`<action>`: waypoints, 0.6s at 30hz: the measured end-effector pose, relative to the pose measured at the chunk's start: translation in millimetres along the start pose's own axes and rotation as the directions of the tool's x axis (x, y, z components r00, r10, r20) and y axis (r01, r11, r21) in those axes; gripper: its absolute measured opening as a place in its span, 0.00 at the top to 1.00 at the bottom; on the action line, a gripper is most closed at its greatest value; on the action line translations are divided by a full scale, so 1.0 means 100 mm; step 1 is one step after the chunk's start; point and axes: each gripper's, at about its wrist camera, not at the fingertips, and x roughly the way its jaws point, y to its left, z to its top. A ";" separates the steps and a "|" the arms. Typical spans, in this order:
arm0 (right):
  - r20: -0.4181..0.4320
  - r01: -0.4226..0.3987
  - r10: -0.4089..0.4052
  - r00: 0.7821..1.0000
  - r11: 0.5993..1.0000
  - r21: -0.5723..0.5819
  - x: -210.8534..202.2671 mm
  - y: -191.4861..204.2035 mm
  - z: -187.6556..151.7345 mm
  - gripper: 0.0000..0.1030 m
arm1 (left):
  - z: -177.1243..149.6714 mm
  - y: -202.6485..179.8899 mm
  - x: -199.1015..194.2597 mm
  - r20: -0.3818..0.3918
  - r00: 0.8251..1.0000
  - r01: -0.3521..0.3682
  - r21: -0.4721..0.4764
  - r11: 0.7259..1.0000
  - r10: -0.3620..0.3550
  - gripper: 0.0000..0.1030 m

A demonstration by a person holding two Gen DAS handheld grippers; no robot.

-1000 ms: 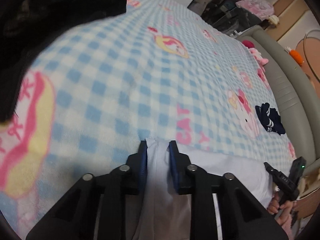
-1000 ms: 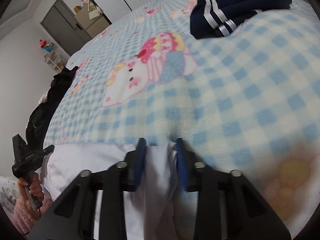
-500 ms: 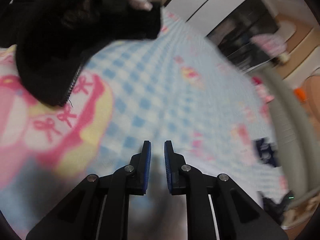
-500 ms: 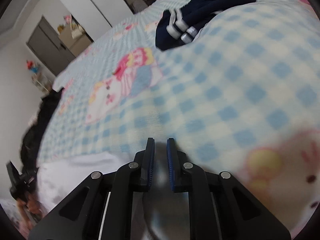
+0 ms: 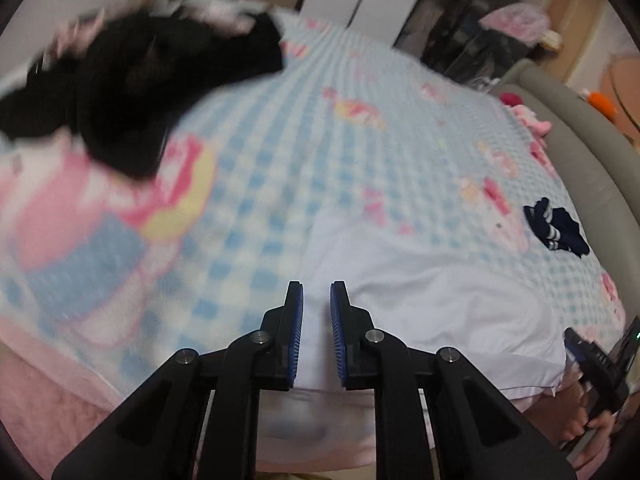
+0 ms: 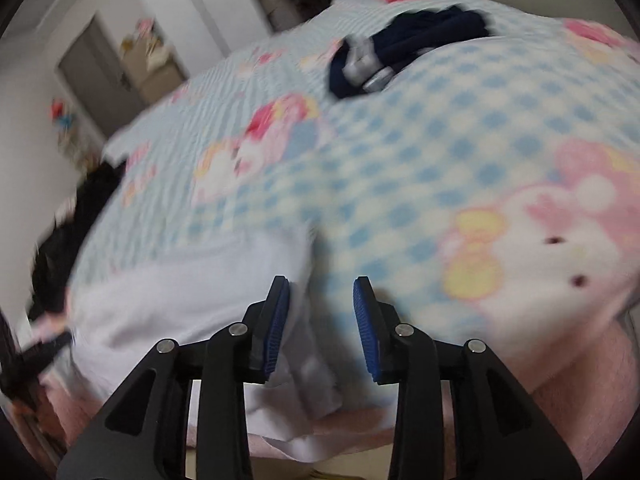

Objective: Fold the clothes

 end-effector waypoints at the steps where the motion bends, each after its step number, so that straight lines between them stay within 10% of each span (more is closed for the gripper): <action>1: 0.007 0.002 -0.002 1.000 1.000 0.004 -0.05 -0.03 0.00 0.61 | 0.01 -0.09 -0.03 0.002 0.999 0.038 0.019 0.999 -0.038 0.72; 7: -0.093 -0.132 0.133 0.987 0.991 0.022 -0.07 -0.04 -0.15 0.52 | -0.14 -0.89 0.22 -0.116 0.964 0.257 0.149 0.955 -0.241 0.69; 14: -0.208 -0.161 0.160 0.965 0.987 0.013 0.16 0.04 -0.31 0.37 | -0.50 -1.33 0.55 -0.270 0.922 0.331 0.181 0.926 -0.277 0.69; 18: -0.169 -0.099 0.098 0.981 0.995 0.004 0.13 0.02 -0.30 0.64 | -0.65 -1.27 0.60 -0.300 0.914 0.328 0.151 0.932 -0.273 0.69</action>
